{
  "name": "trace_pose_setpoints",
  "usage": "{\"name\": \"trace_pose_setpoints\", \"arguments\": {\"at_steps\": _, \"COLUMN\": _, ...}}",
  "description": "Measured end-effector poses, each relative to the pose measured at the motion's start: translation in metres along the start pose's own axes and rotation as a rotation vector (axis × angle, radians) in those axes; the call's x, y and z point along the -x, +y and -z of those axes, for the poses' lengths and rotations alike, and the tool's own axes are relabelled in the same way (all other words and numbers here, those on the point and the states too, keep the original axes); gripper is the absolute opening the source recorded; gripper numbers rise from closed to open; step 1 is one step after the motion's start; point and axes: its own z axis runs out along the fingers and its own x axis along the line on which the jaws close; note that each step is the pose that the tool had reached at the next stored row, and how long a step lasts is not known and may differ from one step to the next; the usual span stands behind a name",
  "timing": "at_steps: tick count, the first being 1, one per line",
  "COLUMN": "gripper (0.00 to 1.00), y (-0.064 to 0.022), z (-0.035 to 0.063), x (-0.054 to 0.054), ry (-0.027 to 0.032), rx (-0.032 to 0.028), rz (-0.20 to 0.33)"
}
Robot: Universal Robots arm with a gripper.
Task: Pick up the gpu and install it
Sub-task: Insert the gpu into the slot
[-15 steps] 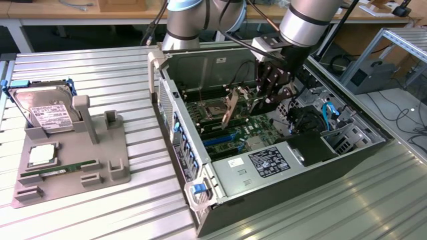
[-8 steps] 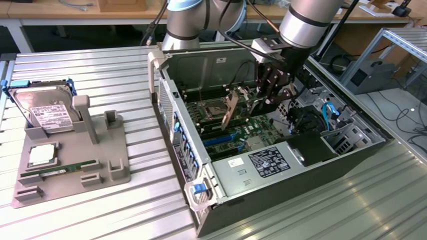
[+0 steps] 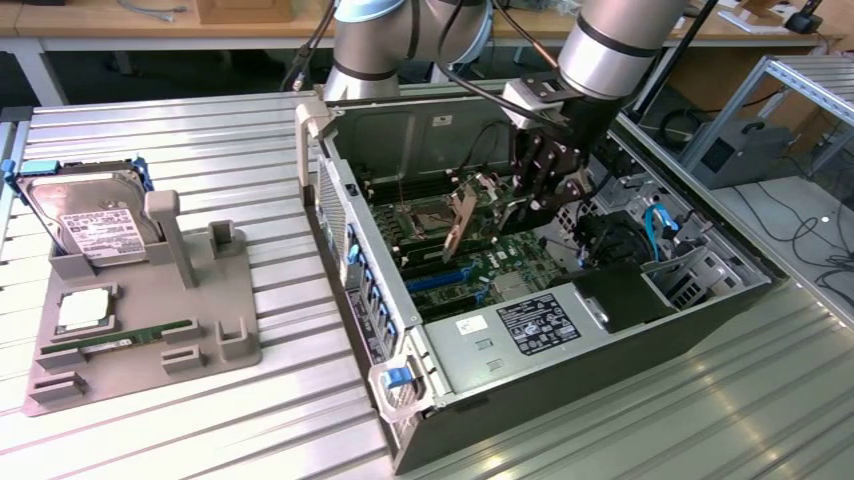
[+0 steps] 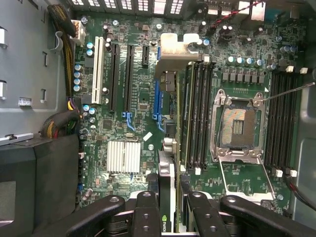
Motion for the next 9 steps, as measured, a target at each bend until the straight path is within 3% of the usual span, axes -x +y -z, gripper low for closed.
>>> {"name": "trace_pose_setpoints", "arguments": {"at_steps": 9, "gripper": 0.27, "y": 0.0000, "z": -0.0027, "x": -0.0014, "ry": 0.0000, "rx": 0.0000, "rz": 0.000}}
